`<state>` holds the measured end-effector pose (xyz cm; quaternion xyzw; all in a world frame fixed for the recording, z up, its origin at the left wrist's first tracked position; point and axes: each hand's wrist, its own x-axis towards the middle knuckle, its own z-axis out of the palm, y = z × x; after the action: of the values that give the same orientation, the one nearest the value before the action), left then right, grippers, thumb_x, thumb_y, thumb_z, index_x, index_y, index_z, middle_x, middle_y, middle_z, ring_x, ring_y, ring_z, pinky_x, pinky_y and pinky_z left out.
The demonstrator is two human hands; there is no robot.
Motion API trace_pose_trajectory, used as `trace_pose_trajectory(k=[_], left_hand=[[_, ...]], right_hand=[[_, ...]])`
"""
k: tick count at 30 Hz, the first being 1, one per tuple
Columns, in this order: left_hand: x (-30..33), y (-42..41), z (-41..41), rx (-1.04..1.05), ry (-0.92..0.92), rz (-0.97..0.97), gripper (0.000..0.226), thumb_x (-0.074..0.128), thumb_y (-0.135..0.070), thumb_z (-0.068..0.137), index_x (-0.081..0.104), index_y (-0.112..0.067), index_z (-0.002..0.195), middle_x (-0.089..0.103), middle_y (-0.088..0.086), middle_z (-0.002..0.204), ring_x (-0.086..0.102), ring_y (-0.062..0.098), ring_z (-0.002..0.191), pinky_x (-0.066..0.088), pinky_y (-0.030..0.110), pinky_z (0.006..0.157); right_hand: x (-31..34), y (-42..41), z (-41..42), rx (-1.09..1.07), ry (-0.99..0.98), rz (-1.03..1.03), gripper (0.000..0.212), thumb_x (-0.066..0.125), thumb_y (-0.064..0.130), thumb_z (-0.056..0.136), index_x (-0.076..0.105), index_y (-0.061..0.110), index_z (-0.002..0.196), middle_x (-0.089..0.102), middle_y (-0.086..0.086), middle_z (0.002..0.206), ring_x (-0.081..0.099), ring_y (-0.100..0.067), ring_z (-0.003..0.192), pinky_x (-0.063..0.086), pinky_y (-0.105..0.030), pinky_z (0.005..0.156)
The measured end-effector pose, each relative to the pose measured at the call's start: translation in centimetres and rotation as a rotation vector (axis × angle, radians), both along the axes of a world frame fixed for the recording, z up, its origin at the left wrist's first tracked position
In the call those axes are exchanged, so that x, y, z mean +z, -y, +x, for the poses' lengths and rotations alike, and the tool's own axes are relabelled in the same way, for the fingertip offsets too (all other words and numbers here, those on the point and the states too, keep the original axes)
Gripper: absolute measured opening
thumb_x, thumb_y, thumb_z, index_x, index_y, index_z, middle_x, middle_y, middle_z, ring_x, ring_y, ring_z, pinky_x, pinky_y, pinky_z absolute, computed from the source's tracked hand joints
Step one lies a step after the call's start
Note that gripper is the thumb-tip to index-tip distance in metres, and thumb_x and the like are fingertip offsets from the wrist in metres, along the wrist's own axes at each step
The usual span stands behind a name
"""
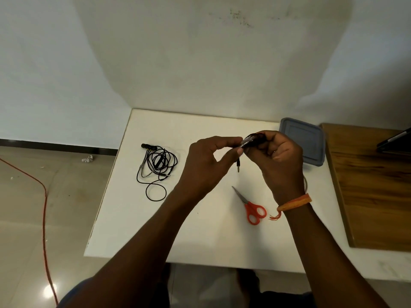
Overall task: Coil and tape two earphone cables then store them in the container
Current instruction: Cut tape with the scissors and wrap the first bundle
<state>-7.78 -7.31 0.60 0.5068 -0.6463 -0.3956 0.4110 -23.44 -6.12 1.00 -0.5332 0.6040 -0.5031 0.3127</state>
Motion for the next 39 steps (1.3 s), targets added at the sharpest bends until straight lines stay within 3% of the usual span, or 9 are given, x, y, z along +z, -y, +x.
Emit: trace_pose_trajectory(k=[4,7,11,14,20,24,28,32,39], left_hand=[[0.1,-0.1,0.0,-0.010,-0.067,0.074,0.013,0.074,-0.022,0.085,0.076,-0.024,0.098,0.074,-0.015,0.089,0.069,0.001,0.083,0.047,0.019,0.088],[0.2,0.4,0.4,-0.032,-0.158,0.177,0.010,0.066,-0.014,0.091,0.075,-0.013,0.092,0.072,-0.002,0.077,0.068,0.007,0.067,0.052,0.019,0.072],[-0.2,0.3,0.4,-0.072,-0.106,0.229,0.016,0.056,-0.015,0.097,0.068,-0.006,0.092,0.064,0.000,0.074,0.058,0.005,0.064,0.046,0.014,0.064],[-0.4,0.2,0.2,-0.079,-0.140,0.275,0.018,0.052,-0.013,0.099,0.068,-0.007,0.096,0.064,0.001,0.079,0.056,0.002,0.068,0.045,0.014,0.065],[-0.3,0.5,0.6,-0.096,-0.336,0.409,0.020,0.051,-0.010,0.099,0.071,-0.007,0.101,0.068,0.002,0.082,0.061,0.008,0.076,0.054,0.023,0.072],[-0.1,0.6,1.3,-0.165,-0.378,0.529,0.022,0.050,-0.017,0.100,0.071,-0.011,0.103,0.069,0.000,0.084,0.063,0.009,0.080,0.053,0.026,0.076],[0.4,0.5,1.8,-0.319,-0.555,0.721,0.025,0.044,-0.022,0.102,0.066,-0.011,0.102,0.064,0.002,0.085,0.061,0.018,0.079,0.050,0.039,0.084],[0.7,0.4,1.9,-0.331,-0.463,0.731,0.029,0.039,-0.018,0.104,0.065,-0.008,0.100,0.067,0.006,0.085,0.063,0.023,0.082,0.049,0.042,0.083],[0.1,0.0,1.0,-0.298,-0.387,0.688,0.032,0.040,-0.034,0.103,0.065,-0.014,0.099,0.066,0.001,0.083,0.062,0.018,0.081,0.051,0.037,0.082]], right_hand=[[0.2,-0.2,0.3,0.037,0.040,0.043,0.025,0.073,0.003,0.081,0.066,0.018,0.100,0.073,0.000,0.092,0.071,-0.013,0.086,0.059,-0.034,0.079],[0.3,-0.2,0.6,0.094,0.045,0.078,0.029,0.075,0.009,0.081,0.062,0.018,0.105,0.074,-0.001,0.091,0.071,-0.014,0.087,0.058,-0.038,0.084],[0.5,-0.3,0.8,0.095,-0.178,-0.022,0.058,0.076,0.007,0.080,0.042,0.016,0.127,0.072,0.005,0.081,0.067,-0.002,0.079,0.043,-0.005,0.083],[0.5,-0.5,1.5,0.067,-0.275,-0.094,0.055,0.071,0.002,0.083,0.041,0.007,0.129,0.070,0.000,0.078,0.064,-0.007,0.074,0.037,0.002,0.079],[0.2,-0.5,2.1,0.013,-0.187,-0.091,0.057,0.072,0.004,0.082,0.042,0.009,0.131,0.067,0.003,0.083,0.064,-0.004,0.077,0.048,-0.009,0.078],[0.5,-0.2,1.2,-0.042,-0.037,0.018,0.077,0.085,0.020,0.069,0.041,0.021,0.132,0.061,0.008,0.106,0.066,-0.006,0.076,0.054,-0.018,0.065],[0.7,0.3,0.2,0.072,0.044,0.156,0.068,0.081,0.032,0.066,0.050,0.021,0.125,0.071,0.002,0.095,0.070,-0.012,0.082,0.058,-0.029,0.076],[0.4,0.2,0.2,0.240,0.093,0.265,0.054,0.077,0.030,0.073,0.055,0.024,0.122,0.075,0.000,0.089,0.071,-0.014,0.088,0.056,-0.041,0.088],[0.1,0.2,0.4,0.198,0.072,0.212,0.046,0.074,0.014,0.081,0.056,0.019,0.123,0.075,0.000,0.080,0.072,-0.012,0.080,0.055,-0.028,0.084]])
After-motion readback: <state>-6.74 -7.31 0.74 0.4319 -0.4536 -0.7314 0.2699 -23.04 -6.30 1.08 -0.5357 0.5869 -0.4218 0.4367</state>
